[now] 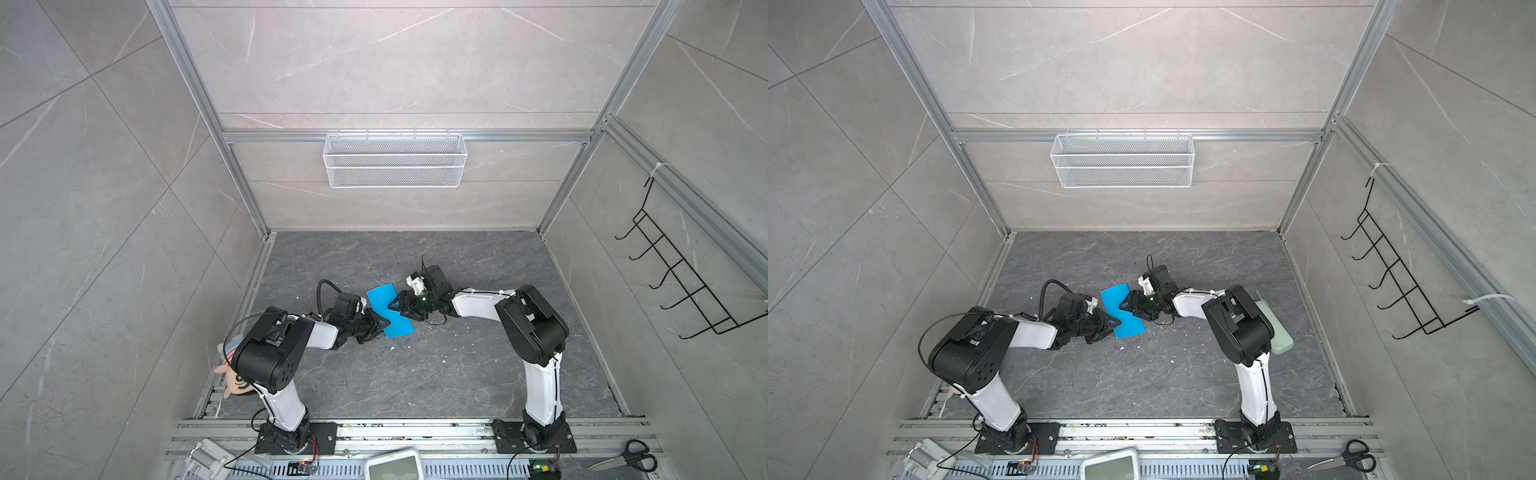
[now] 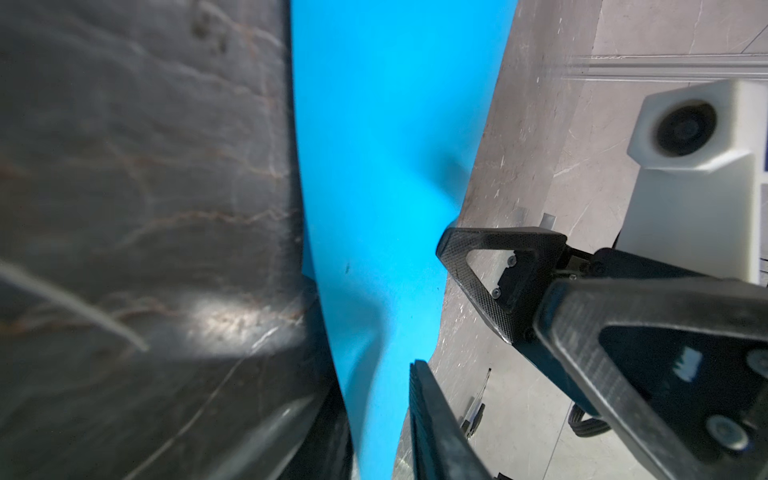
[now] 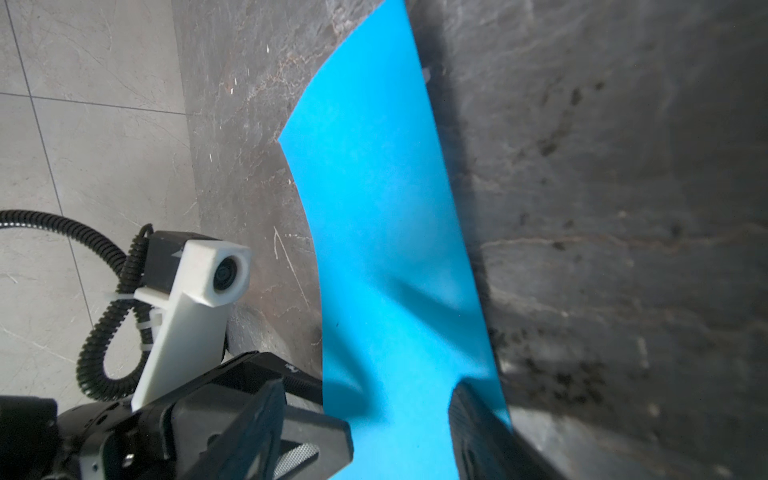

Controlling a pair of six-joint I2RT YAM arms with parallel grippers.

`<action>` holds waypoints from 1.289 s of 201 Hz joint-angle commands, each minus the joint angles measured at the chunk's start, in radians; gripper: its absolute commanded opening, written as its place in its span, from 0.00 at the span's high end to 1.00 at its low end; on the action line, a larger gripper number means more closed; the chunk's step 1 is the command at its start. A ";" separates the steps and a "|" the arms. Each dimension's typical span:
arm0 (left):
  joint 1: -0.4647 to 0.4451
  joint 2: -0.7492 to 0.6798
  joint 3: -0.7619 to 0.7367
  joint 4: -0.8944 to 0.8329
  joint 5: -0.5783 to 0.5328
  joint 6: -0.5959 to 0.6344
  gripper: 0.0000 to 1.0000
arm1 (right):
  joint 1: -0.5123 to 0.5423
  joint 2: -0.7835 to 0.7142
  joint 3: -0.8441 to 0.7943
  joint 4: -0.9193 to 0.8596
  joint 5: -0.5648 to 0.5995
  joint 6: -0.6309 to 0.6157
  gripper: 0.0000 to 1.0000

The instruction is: Fold a paper plane with a square sheet of paper (pick it up from the middle)

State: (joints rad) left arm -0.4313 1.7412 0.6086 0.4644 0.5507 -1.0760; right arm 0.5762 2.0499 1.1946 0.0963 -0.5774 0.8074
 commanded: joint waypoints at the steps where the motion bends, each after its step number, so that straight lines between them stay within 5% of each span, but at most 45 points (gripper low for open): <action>1: 0.010 0.020 0.025 0.008 -0.023 -0.013 0.75 | 0.001 0.014 -0.033 -0.037 0.017 -0.049 0.33; 61: 0.015 -0.002 0.045 -0.056 -0.004 -0.039 0.96 | -0.001 -0.140 -0.070 -0.006 0.040 -0.250 0.30; 123: 0.014 -0.098 0.112 -0.291 0.005 -0.089 0.97 | 0.027 -0.385 -0.278 0.046 0.183 -0.690 0.33; 152: 0.014 -0.105 0.130 -0.293 0.025 -0.146 0.97 | 0.114 -0.456 -0.417 0.221 0.288 -0.910 0.35; 213: 0.015 -0.111 0.143 -0.312 0.036 -0.197 0.97 | 0.230 -0.400 -0.473 0.347 0.430 -1.141 0.41; 259: 0.015 -0.097 0.151 -0.299 0.037 -0.209 0.97 | 0.277 -0.328 -0.461 0.399 0.430 -1.265 0.41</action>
State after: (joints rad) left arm -0.4210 1.6611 0.7219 0.1654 0.5598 -1.2655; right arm 0.8295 1.6814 0.7341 0.4412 -0.1699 -0.3428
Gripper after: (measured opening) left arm 0.056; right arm 0.595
